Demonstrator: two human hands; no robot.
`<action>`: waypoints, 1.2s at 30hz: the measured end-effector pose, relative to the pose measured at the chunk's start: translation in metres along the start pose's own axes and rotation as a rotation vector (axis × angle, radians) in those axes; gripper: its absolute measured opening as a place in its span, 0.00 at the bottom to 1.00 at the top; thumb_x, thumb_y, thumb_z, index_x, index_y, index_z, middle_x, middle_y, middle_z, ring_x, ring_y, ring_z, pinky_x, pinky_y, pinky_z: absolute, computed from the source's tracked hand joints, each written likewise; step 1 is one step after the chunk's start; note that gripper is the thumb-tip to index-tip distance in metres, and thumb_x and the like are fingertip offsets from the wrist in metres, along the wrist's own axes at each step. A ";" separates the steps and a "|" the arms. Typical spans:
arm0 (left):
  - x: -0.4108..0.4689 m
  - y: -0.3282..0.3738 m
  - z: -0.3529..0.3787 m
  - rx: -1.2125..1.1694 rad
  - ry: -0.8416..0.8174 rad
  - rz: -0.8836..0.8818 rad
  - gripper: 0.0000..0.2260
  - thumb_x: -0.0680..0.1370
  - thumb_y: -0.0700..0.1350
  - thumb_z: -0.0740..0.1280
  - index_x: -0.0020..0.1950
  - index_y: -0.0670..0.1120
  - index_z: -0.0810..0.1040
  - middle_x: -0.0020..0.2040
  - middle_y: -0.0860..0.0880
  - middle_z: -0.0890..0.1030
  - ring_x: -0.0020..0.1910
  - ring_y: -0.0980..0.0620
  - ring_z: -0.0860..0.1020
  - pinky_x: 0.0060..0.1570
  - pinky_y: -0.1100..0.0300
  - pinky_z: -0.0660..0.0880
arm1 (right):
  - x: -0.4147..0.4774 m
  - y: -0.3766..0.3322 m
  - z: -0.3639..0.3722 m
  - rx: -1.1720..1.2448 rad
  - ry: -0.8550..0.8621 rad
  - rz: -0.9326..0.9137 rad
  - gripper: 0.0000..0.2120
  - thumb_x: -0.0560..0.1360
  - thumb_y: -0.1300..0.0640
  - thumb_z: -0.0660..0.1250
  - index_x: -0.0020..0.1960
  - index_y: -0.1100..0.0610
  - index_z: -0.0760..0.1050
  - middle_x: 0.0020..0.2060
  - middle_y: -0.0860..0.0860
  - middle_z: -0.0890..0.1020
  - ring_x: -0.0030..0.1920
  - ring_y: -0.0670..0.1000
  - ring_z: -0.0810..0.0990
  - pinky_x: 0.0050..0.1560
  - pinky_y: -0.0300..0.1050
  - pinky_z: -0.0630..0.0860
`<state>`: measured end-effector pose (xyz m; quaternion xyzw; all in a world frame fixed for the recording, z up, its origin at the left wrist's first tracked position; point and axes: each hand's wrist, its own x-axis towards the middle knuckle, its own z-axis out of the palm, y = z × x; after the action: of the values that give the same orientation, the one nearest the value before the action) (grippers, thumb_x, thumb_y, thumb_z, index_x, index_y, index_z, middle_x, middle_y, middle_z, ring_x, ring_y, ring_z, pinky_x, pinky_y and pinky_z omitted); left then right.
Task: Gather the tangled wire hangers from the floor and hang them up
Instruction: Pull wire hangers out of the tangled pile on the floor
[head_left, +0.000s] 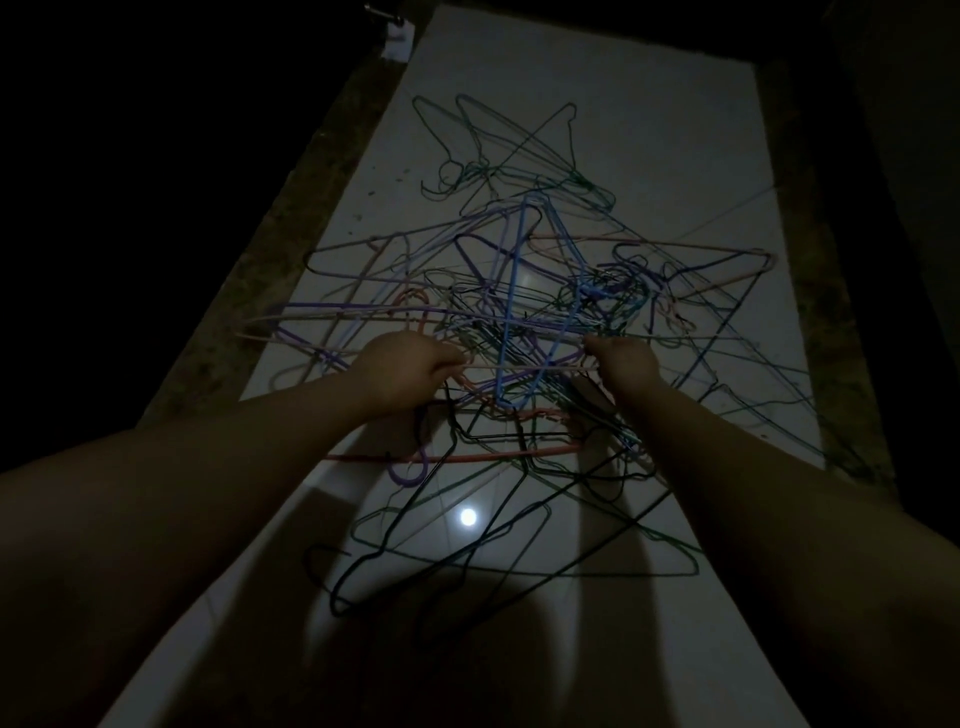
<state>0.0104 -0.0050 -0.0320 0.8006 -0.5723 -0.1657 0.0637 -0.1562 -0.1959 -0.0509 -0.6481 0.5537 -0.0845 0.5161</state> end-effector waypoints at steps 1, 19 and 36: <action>0.000 0.000 0.000 -0.033 -0.011 -0.025 0.13 0.81 0.50 0.57 0.62 0.51 0.77 0.55 0.48 0.81 0.52 0.48 0.77 0.50 0.54 0.74 | -0.001 -0.001 0.001 0.029 0.036 -0.029 0.16 0.79 0.53 0.63 0.52 0.67 0.78 0.35 0.56 0.74 0.36 0.54 0.72 0.43 0.45 0.68; 0.041 0.022 -0.059 -1.572 0.557 -0.584 0.09 0.82 0.43 0.54 0.58 0.42 0.71 0.46 0.49 0.77 0.43 0.53 0.77 0.43 0.59 0.74 | -0.020 -0.025 0.013 0.460 -0.451 0.022 0.11 0.79 0.59 0.61 0.39 0.53 0.76 0.31 0.46 0.78 0.41 0.48 0.73 0.49 0.43 0.66; 0.039 0.045 -0.052 -1.244 0.317 -0.415 0.11 0.82 0.40 0.56 0.41 0.47 0.73 0.36 0.49 0.77 0.31 0.57 0.79 0.33 0.62 0.75 | 0.003 -0.002 0.035 0.370 -0.284 0.242 0.19 0.82 0.60 0.55 0.72 0.58 0.61 0.45 0.57 0.75 0.37 0.50 0.75 0.28 0.39 0.74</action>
<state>-0.0008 -0.0610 0.0219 0.7227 -0.1882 -0.3540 0.5630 -0.1296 -0.1782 -0.0667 -0.4771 0.5243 -0.0304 0.7047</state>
